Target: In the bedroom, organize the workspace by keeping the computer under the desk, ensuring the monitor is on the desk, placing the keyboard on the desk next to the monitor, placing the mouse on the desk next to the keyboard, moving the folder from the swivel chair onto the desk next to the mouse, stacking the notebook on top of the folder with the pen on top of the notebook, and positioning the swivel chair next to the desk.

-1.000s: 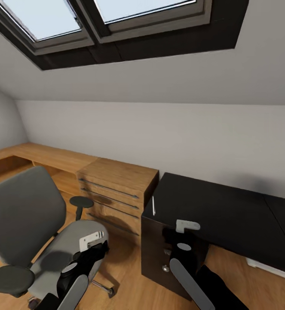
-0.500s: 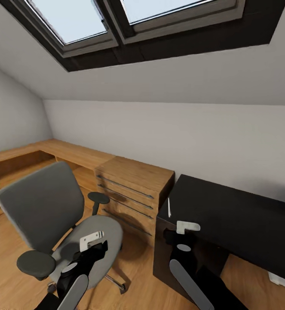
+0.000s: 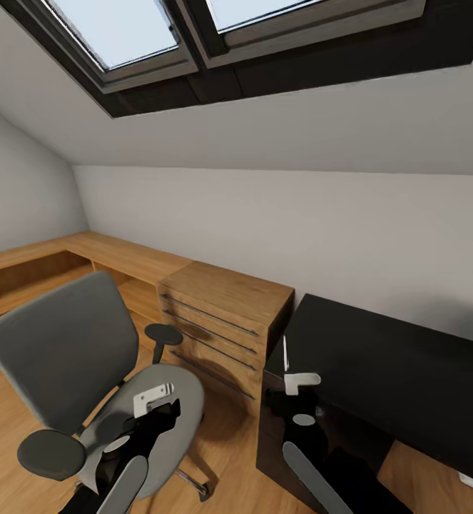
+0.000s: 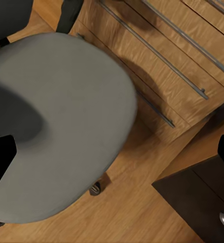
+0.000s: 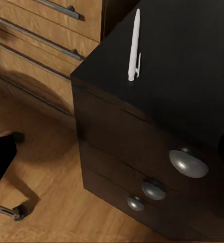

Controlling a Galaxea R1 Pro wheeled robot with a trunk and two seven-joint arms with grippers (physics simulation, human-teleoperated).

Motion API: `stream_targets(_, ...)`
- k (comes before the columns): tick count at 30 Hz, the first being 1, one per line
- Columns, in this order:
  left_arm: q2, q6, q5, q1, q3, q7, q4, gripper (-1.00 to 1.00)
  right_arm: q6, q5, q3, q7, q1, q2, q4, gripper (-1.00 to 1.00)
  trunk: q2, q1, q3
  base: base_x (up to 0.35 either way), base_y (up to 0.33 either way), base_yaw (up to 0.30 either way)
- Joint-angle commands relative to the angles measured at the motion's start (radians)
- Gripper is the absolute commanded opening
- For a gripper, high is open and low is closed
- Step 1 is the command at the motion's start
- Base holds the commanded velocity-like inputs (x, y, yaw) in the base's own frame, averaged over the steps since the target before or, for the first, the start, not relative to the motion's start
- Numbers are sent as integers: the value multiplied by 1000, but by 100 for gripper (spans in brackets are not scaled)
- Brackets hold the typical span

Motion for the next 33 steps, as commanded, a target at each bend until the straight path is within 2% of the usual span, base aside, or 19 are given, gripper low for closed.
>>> stream_targets(1, 1, 2, 6, -1, -2, 9, -2, 100, 5, -3, -5, 24, -9, -1, 24, 100, -1, 0, -1, 9, 0, 0)
stream_targets(2, 1, 2, 6, -1, -2, 9, -2, 100, 6, -2, -15, 53, -19, -1, 48, 100, -1, 0, -1, 7, 0, 0)
stream_targets(3, 1, 2, 6, -1, -2, 8, -2, 100, 7, 0, -40, 113, -52, -1, 104, 100, -1, 0, -1, 5, 0, 0)
stream_targets(4, 1, 2, 6, -1, -2, 9, -3, 100, 6, 2, -87, 244, -152, 3, 255, 100, -1, 0, -1, 2, 0, 0)
stream_targets(6, 1, 2, 6, -1, -2, 9, -3, 100, 4, 3, -100, 309, -201, 5, 341, 100, -1, 0, -1, 1, 0, 0)
stream_targets(7, 1, 2, 6, -1, -3, 9, -3, 100, -5, 4, -112, 392, -270, 10, 458, 100, -1, 0, -1, 0, 0, 0)
stream_targets(8, 1, 2, 6, -1, -3, 9, -3, 100, -20, 4, -116, 434, -310, 15, 524, 100, -1, 0, -1, 0, 0, 0)
stream_targets(10, 0, 2, 6, -1, -3, 9, -3, 100, -44, 4, -120, 476, -356, 21, 601, 100, -1, 0, -1, 0, 0, 0)
stream_targets(13, 0, 2, 6, -1, -4, 9, -3, 100, -65, 4, -122, 505, -386, 25, 660, 100, -1, 0, -1, 0, 0, 0)
stream_targets(20, 0, 1, 6, -1, -4, 9, -3, 100, -113, 4, -116, 542, -403, 28, 716, 100, -1, 0, -1, 46, 0, 0)
stream_targets(33, -1, 1, 8, -1, -6, 8, -2, 100, -126, -1, -116, 549, -407, 31, 746, 100, -1, 0, -1, 268, 0, 0)
